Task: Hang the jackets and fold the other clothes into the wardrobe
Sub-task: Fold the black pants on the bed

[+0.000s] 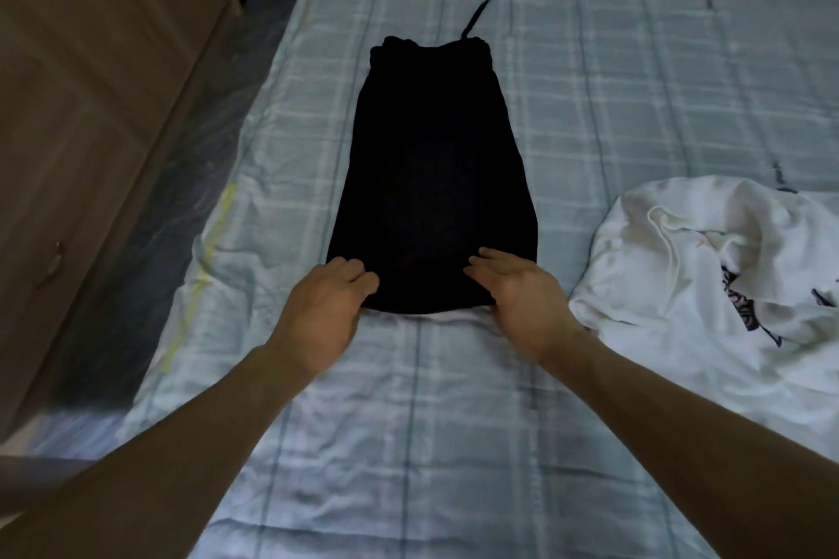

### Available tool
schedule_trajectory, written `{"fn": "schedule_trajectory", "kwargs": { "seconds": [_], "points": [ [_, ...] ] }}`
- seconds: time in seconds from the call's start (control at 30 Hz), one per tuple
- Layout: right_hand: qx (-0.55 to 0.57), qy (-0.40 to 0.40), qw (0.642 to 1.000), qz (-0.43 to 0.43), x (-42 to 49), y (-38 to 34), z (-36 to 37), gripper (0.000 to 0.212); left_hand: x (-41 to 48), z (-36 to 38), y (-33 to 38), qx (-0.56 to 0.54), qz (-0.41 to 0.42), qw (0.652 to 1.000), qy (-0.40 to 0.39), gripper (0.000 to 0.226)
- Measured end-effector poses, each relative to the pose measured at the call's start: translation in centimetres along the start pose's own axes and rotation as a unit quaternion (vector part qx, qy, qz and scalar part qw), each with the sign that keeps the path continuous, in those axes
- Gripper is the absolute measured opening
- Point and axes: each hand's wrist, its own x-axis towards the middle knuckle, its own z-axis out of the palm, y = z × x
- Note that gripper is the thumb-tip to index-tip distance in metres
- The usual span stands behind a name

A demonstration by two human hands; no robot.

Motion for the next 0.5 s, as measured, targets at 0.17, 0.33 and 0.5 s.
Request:
{"fn": "schedule_trajectory", "kwargs": {
  "seconds": [0.17,0.33,0.5],
  "points": [
    [0.003,0.060,0.998,-0.017,-3.5,-1.3,-1.6,0.054,-2.8,-1.7,0.8,-0.038,0.057,0.997,-0.031,0.028],
    [0.016,-0.003,0.999,0.035,-10.0,-4.3,-0.5,0.046,-8.8,-2.2,3.5,-0.058,0.081,0.991,-0.084,0.026],
    [0.027,-0.099,0.989,0.108,-17.0,-10.7,-1.8,0.032,-16.1,-4.1,6.2,-0.110,0.024,0.976,-0.189,0.022]
  ]
}}
